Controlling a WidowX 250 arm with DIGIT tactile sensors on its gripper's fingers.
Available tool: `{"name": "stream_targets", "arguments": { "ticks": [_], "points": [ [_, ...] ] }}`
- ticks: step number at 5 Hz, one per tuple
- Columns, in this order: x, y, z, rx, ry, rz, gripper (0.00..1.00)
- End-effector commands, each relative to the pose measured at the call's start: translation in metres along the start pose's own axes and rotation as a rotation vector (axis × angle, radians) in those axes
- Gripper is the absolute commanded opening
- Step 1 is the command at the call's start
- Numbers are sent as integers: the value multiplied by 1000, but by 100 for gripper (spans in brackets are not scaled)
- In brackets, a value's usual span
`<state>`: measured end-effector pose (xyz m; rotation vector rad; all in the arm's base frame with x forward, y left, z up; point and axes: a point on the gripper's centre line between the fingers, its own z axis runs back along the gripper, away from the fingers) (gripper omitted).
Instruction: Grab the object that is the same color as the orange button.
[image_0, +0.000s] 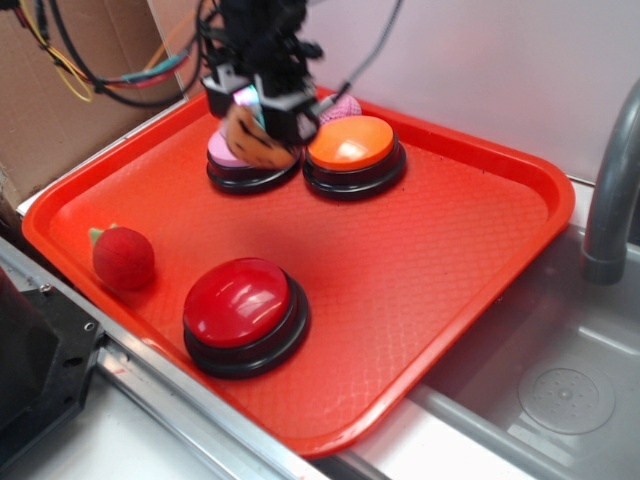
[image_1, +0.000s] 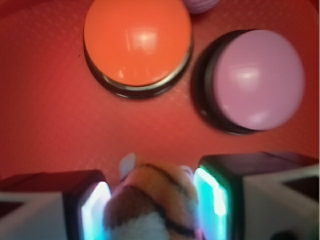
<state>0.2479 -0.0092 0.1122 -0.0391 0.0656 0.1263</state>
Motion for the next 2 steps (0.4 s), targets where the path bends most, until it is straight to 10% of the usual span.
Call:
{"name": "stream_targets", "arguments": {
  "ticks": [1,2],
  "points": [
    [-6,42,58,-119,-134,48,0],
    [-5,43,51,-62,-103,71,0]
  ]
}}
